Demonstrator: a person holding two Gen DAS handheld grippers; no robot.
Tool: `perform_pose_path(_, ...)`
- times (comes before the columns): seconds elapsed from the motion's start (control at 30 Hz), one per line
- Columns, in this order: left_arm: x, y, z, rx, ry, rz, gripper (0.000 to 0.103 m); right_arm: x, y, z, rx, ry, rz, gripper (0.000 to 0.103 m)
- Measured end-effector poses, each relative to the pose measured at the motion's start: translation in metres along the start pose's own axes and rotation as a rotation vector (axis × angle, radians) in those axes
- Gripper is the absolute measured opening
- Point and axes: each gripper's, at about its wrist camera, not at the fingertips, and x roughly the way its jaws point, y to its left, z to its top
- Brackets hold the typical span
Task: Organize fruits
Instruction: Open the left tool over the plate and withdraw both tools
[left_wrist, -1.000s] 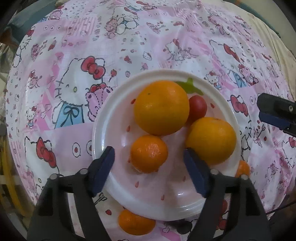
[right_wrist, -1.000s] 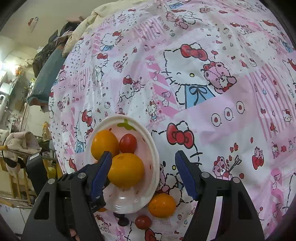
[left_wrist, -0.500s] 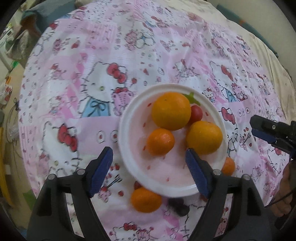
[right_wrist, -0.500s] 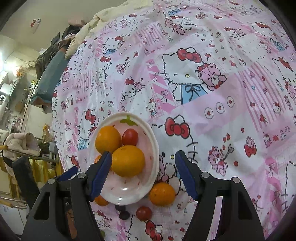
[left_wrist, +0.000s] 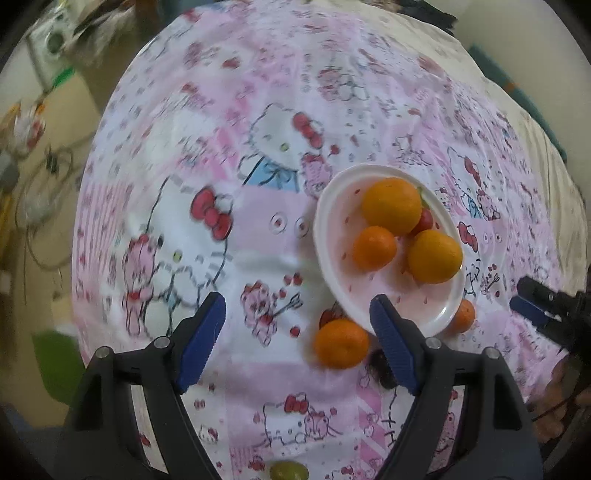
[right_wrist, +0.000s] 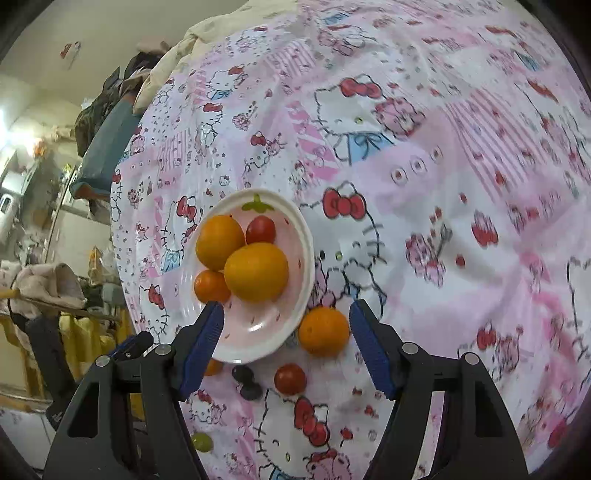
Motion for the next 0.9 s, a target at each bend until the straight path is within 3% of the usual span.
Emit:
perform_pose_path(0.2,0.006,0.004,-0.021,-0.029,0.037,-0.019,0.078,-0.01,-0.01,-0.016,0.048,-0.007,0.018,0.073)
perform_pose_path(0.5,0.044,-0.038,-0.047,0.212,0.127,0.04,0.078,-0.009,-0.012,-0.02,0.053,-0.008,0.007,0.073)
perform_pose_path(0.67,0.057,-0.048,-0.046,0.219,0.13,0.026,0.075,-0.005,-0.016,-0.021,0.038,0.003,-0.012,0.073)
perform_pose_path(0.77,0.061,-0.055,-0.043,0.226,0.128,0.025,0.067,-0.006,-0.019,-0.022,0.04,0.004,-0.015,0.073)
perform_pose_path(0.9,0.069,-0.064,-0.04,0.235,0.138,0.049,0.048,-0.01,-0.024,-0.022,0.049,-0.003,-0.016,0.073)
